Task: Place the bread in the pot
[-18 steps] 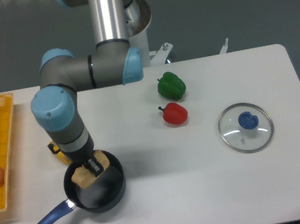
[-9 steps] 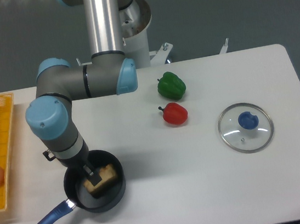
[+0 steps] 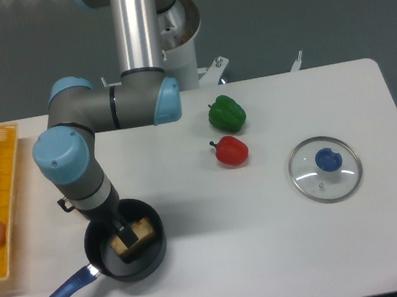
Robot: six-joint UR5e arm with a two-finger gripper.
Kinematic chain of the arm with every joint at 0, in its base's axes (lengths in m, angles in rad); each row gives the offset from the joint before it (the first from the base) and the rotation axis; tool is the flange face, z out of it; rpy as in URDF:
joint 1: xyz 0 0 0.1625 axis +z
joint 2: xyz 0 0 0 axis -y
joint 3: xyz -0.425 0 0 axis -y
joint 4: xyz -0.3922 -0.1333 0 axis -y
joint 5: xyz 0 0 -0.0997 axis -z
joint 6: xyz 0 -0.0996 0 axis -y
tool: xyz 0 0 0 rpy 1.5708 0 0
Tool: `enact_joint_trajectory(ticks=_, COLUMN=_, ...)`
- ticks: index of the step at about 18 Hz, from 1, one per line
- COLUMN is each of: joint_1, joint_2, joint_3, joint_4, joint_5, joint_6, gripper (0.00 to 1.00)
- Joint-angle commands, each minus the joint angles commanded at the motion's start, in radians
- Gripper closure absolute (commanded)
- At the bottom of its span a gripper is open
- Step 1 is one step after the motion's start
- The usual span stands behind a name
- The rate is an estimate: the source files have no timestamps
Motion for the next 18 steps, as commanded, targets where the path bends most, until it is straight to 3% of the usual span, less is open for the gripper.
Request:
enact_joint_trajectory(ticks=4, joint_1=0.078, joint_2=0.048, joint_3=-0.002, joint_4=-0.018, joint_5=0.000, joint_6=0.092, gripper=0.00)
enact_joint_trajectory(ticks=8, joint_1=0.202, joint_2=0.100, joint_3=-0.008, joint_4=-0.122, joint_5=0.002, joint_6=0.311, gripper=0.00)
enact_joint_trajectory(ticks=10, joint_1=0.258, joint_2=0.117, joint_3=-0.008, joint_4=-0.147, joint_5=0.002, joint_6=0.377, gripper=0.00)
enact_joint_trajectory(ticks=18, joint_1=0.460, joint_2=0.146, joint_3=-0.009, joint_4=-0.152, joint_5=-0.011, joint_6=0.715, gripper=0.00)
